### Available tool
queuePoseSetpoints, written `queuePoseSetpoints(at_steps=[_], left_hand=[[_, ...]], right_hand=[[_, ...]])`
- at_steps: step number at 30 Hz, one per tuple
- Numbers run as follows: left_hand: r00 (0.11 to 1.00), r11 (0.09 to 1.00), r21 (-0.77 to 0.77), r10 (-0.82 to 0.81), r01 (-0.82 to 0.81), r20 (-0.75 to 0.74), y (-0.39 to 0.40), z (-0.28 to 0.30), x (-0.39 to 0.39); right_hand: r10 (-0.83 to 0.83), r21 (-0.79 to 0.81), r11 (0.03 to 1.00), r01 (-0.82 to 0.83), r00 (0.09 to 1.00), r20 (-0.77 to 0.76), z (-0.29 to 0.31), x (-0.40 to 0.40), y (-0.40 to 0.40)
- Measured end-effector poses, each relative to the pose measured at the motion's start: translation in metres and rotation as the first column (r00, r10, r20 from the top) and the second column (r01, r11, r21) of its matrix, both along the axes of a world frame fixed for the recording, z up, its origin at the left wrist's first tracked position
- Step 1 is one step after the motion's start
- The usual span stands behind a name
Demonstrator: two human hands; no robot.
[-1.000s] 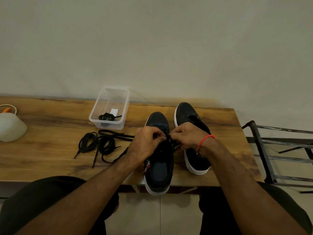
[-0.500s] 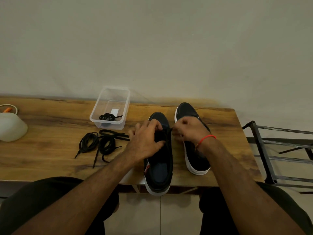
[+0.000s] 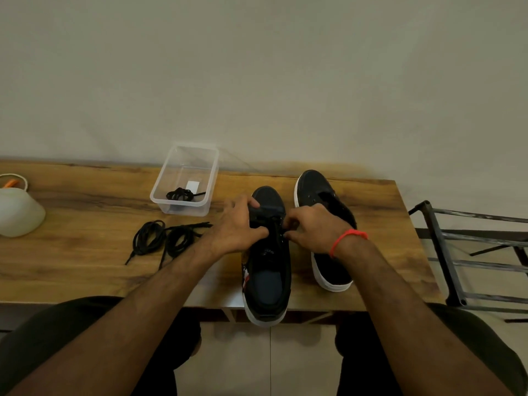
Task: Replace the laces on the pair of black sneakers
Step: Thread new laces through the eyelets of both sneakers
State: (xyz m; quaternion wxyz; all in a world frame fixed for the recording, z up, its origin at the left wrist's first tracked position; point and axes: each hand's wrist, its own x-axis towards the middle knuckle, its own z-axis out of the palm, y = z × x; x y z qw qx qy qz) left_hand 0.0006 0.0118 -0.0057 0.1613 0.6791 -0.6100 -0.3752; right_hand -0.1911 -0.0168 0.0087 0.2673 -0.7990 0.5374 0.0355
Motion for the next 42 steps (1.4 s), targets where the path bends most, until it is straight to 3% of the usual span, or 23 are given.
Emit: queuePoseSetpoints(at_steps=[2, 4, 5, 7, 8, 9, 10, 11, 12, 13, 14, 15, 17, 19, 22, 24, 26, 27, 29, 32, 35, 40, 42], left_hand=[[1.0, 1.0, 0.014, 0.007, -0.007, -0.009, -0.002, -0.001, 0.003], [1.0, 0.999, 0.034, 0.007, -0.006, -0.016, -0.003, -0.002, 0.005], [1.0, 0.999, 0.042, 0.006, -0.005, -0.023, -0.003, -0.002, 0.006], [1.0, 0.999, 0.03, -0.011, 0.012, -0.022, -0.002, -0.001, 0.006], [1.0, 1.0, 0.024, -0.019, 0.02, -0.016, -0.002, -0.001, 0.006], [1.0, 1.0, 0.018, -0.023, 0.023, -0.012, -0.002, 0.0, 0.006], [1.0, 1.0, 0.015, -0.026, 0.026, -0.007, -0.002, 0.0, 0.006], [1.0, 1.0, 0.014, -0.028, 0.029, -0.005, -0.002, -0.001, 0.005], [0.999, 0.999, 0.014, -0.031, 0.031, -0.009, -0.003, -0.001, 0.005], [0.999, 0.999, 0.014, -0.031, 0.031, -0.017, -0.003, -0.002, 0.005], [0.999, 0.999, 0.021, -0.027, 0.028, -0.027, -0.003, -0.002, 0.005], [0.999, 0.999, 0.025, -0.021, 0.021, -0.035, -0.003, -0.003, 0.006], [0.999, 1.0, 0.027, -0.015, 0.016, -0.039, -0.004, -0.003, 0.008], [0.999, 1.0, 0.027, -0.015, 0.016, -0.039, -0.004, -0.003, 0.009], [0.999, 0.999, 0.037, -0.015, 0.017, -0.045, -0.004, -0.003, 0.01], [0.999, 0.998, 0.05, -0.022, 0.024, -0.049, -0.004, -0.002, 0.008], [0.999, 0.998, 0.057, -0.027, 0.03, -0.045, -0.004, -0.002, 0.008], [0.999, 0.998, 0.063, -0.024, 0.027, -0.048, -0.004, -0.003, 0.008], [0.999, 0.998, 0.06, -0.017, 0.02, -0.05, -0.004, -0.003, 0.008], [0.999, 0.999, 0.047, -0.017, 0.019, -0.041, -0.003, -0.003, 0.008], [0.999, 0.999, 0.039, -0.016, 0.017, -0.041, -0.004, -0.004, 0.009], [1.0, 0.999, 0.038, -0.015, 0.014, 0.017, -0.004, -0.003, 0.01], [0.999, 0.999, 0.04, -0.018, 0.016, 0.033, -0.003, -0.001, 0.01]], right_hand=[[-0.092, -0.076, 0.993, 0.094, 0.995, 0.027, 0.003, -0.004, -0.006], [-0.323, -0.205, 0.905, 0.373, 0.916, 0.239, 0.012, -0.013, -0.013], [-0.425, -0.239, 0.792, 0.561, 0.789, 0.444, 0.02, -0.017, -0.015], [-0.464, -0.098, 0.59, 0.801, 0.436, 0.771, 0.032, -0.024, -0.017], [-0.454, 0.028, 0.597, 0.801, 0.309, 0.836, 0.035, -0.024, -0.017], [-0.465, 0.132, 0.657, 0.743, 0.262, 0.846, 0.037, -0.021, -0.015], [-0.479, 0.184, 0.73, 0.658, 0.3, 0.825, 0.036, -0.017, -0.013], [-0.471, 0.19, 0.807, 0.559, 0.416, 0.778, 0.034, -0.013, -0.01], [-0.41, 0.14, 0.886, 0.443, 0.605, 0.683, 0.03, -0.01, -0.007], [-0.294, 0.071, 0.951, 0.302, 0.804, 0.517, 0.025, -0.007, -0.005], [-0.156, 0.027, 0.987, 0.156, 0.936, 0.315, 0.018, -0.005, -0.003], [-0.048, 0.01, 0.999, 0.047, 0.99, 0.131, 0.011, -0.001, 0.0], [0.036, -0.008, 0.999, -0.037, 0.998, -0.057, 0.001, 0.005, 0.004], [0.016, -0.037, 0.999, -0.018, 0.999, -0.044, 0.0, 0.007, 0.002], [-0.266, -0.16, 0.946, 0.283, 0.956, 0.12, 0.014, -0.004, -0.008], [-0.473, -0.291, 0.767, 0.572, 0.81, 0.346, 0.029, -0.02, -0.014], [-0.506, -0.351, 0.618, 0.703, 0.698, 0.507, 0.039, -0.032, -0.017], [-0.492, -0.367, 0.605, 0.706, 0.695, 0.524, 0.04, -0.035, -0.018], [-0.413, -0.379, 0.705, 0.6, 0.781, 0.469, 0.034, -0.032, -0.017], [-0.102, -0.355, 0.92, 0.168, 0.975, 0.196, 0.015, -0.017, -0.009], [0.103, -0.207, 0.972, -0.113, 0.993, -0.059, 0.003, -0.001, -0.002], [0.094, -0.166, 0.981, -0.104, 0.993, -0.064, 0.002, -0.001, -0.004], [-0.031, -0.208, 0.978, 0.023, 0.999, -0.033, 0.01, -0.014, -0.012]])
